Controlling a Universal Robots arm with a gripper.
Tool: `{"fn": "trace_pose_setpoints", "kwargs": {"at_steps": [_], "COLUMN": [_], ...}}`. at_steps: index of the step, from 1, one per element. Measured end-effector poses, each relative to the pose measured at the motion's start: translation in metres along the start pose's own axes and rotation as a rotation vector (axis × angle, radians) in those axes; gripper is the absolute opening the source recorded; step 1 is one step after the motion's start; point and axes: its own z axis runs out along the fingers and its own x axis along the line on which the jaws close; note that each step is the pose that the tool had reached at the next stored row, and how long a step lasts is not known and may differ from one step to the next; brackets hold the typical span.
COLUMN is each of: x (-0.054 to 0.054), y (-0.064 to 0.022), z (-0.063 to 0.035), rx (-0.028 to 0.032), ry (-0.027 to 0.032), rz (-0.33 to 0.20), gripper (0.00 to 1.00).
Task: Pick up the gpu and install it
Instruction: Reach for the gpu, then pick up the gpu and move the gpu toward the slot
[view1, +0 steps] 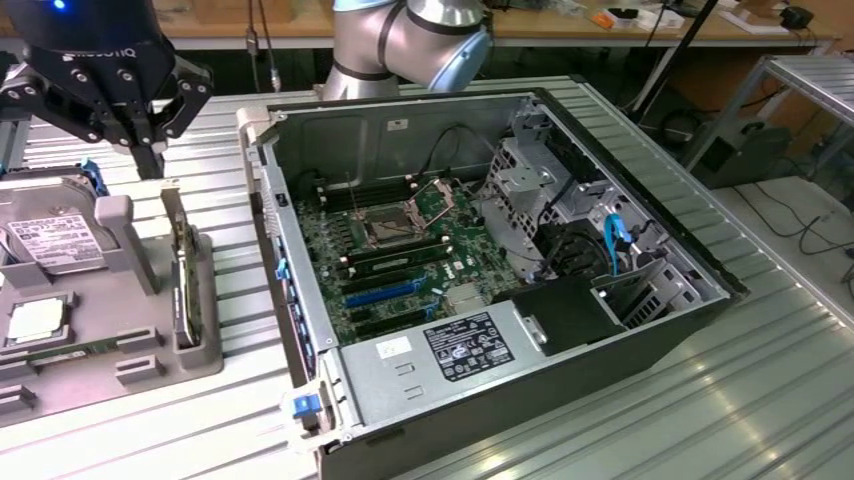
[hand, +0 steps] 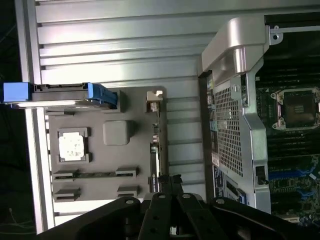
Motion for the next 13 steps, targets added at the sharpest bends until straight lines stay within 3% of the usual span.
{"fn": "trace_pose_setpoints", "kwargs": {"at_steps": [3,13], "x": [0.0074,0.0086], "y": [0.0008,0.0010], "z": [-0.0001,-0.0002], "rx": [0.0000,0.0000], "ry": [0.0000,0.0000], "rz": [0.000,0.000], "gripper": [0.11,0.11]}}
